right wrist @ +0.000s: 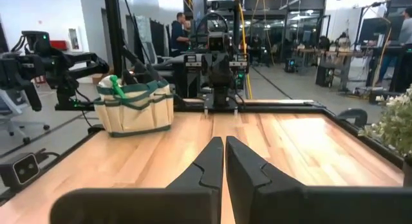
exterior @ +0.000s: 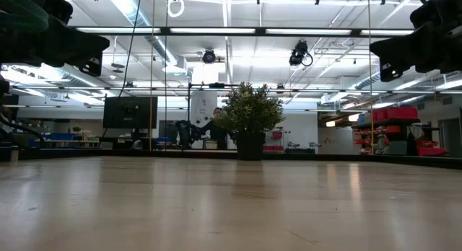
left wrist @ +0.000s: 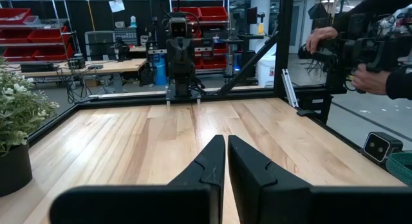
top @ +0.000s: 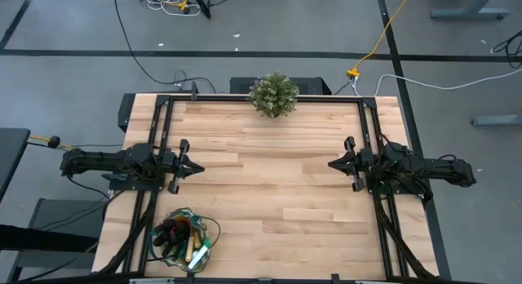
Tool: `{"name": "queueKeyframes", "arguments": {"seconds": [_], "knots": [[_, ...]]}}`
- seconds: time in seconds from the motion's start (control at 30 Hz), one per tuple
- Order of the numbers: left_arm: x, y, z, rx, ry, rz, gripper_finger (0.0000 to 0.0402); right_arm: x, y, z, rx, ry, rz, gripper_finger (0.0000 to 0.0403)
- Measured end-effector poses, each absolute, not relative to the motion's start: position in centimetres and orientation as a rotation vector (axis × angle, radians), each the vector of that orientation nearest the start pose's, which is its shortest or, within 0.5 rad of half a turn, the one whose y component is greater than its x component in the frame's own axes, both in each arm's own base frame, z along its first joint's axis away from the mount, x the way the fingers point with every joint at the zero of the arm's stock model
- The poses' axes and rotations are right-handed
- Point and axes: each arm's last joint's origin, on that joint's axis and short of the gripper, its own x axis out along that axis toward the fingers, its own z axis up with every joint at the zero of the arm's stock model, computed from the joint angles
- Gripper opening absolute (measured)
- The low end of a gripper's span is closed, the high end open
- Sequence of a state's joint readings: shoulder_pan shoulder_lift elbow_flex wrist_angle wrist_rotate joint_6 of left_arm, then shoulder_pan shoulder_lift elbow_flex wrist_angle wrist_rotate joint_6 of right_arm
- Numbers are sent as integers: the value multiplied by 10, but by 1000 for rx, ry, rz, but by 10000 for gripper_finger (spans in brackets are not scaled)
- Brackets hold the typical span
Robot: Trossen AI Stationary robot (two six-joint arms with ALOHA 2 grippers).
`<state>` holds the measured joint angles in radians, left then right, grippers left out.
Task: Pick & Place Garden tools in Gardening bag
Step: Return to Home Position
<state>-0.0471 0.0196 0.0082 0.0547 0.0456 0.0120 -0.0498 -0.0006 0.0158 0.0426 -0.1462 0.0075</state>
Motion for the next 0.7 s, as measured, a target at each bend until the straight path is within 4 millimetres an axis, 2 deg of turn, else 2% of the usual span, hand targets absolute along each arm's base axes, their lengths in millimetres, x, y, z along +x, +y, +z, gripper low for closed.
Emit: {"name": "queueKeyframes", "arguments": {"seconds": [0.7], "knots": [[98,-6,170,12,-44,-93,25,97,-2,171,-6,-40,44,20]]}}
